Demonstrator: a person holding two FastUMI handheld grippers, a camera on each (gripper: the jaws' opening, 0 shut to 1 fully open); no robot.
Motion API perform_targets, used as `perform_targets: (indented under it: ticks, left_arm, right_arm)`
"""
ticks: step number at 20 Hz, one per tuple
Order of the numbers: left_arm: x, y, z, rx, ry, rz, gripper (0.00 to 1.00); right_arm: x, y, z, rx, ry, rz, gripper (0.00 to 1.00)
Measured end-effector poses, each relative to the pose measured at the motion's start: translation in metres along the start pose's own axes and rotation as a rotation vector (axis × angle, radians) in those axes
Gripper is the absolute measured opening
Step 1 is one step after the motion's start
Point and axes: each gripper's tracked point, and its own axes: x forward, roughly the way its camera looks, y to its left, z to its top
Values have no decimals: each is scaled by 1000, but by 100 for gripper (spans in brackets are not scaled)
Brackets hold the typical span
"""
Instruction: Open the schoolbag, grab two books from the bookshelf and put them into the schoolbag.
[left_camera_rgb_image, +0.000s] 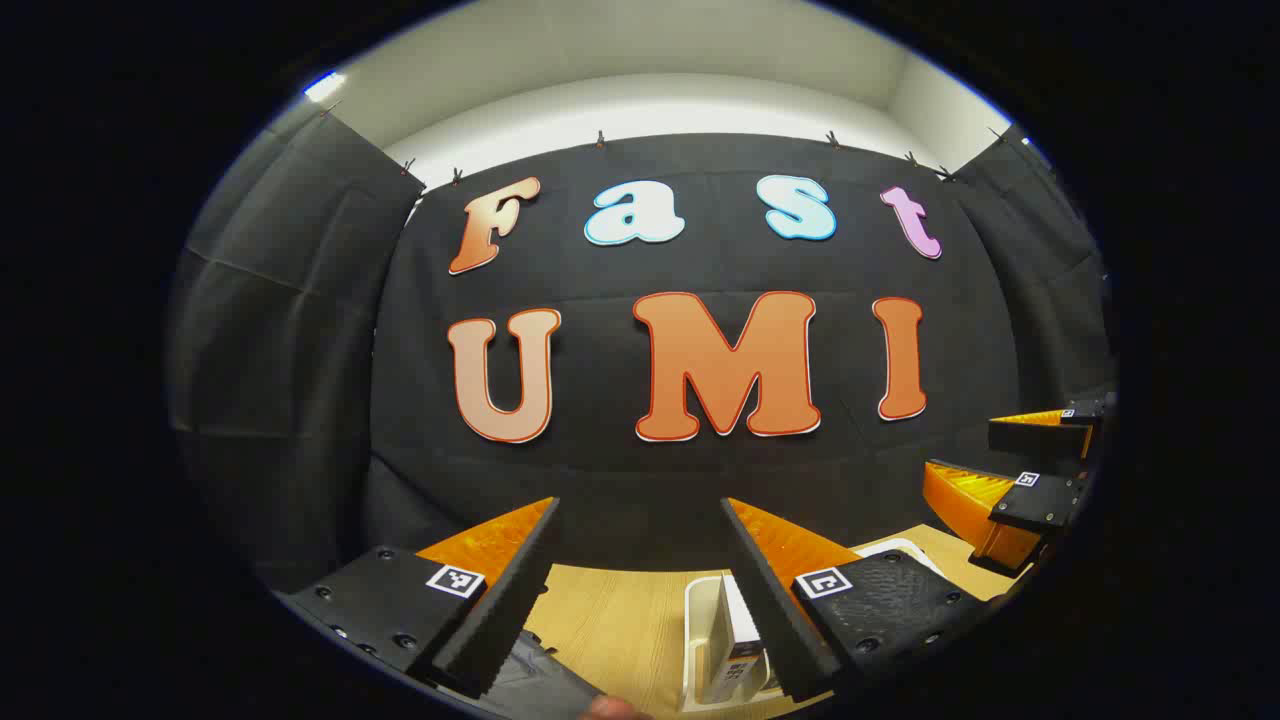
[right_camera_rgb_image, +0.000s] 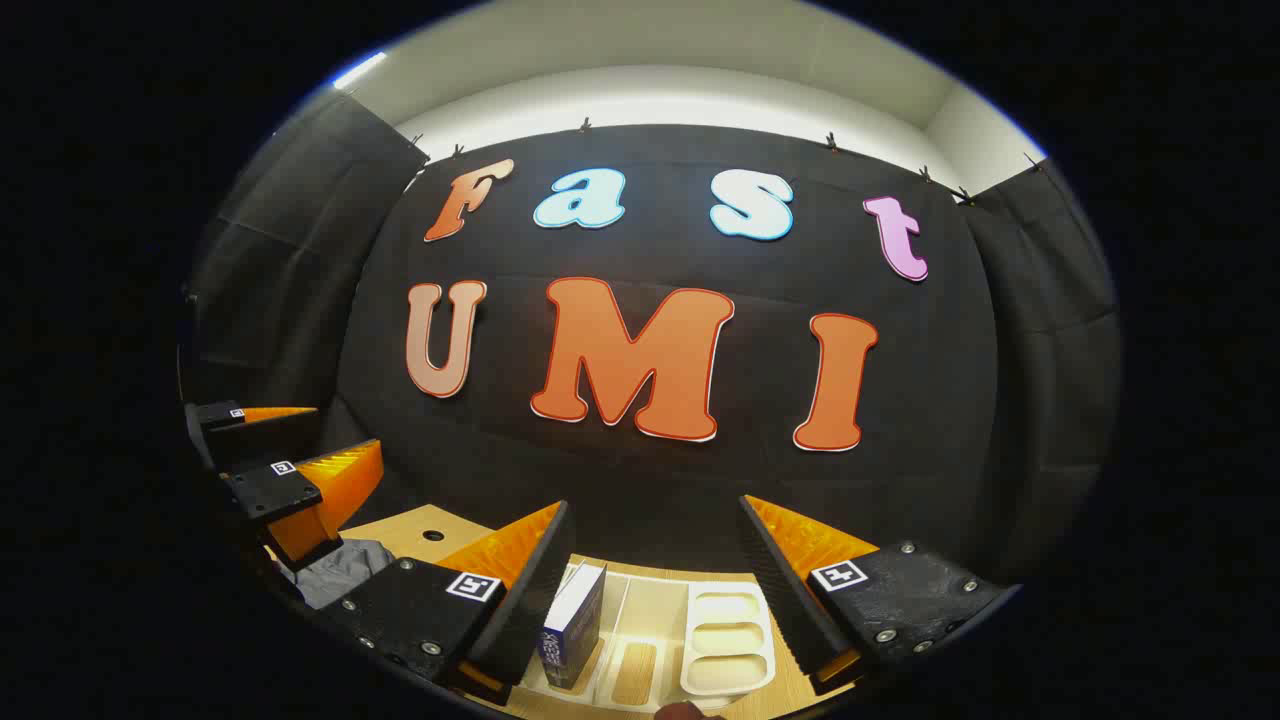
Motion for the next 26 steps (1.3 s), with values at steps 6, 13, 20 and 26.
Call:
perform_targets:
  ticks: [6, 13, 20, 26]
  left_arm:
    - [-4, -5, -4, 20, 8, -8, 97]
    - [-3, -9, -13, 78, 28, -3, 95]
    - [-8, -5, -65, 233, 134, 8, 96]
    - [-31, 10, -137, 455, 266, 19, 96]
  right_arm:
    - [-1, 0, -1, 3, -2, 8, 97]
    - [0, -5, -6, 0, 7, 5, 97]
    - [7, -14, -14, -8, 21, 3, 97]
    - [11, -26, -28, -15, 40, 5, 97]
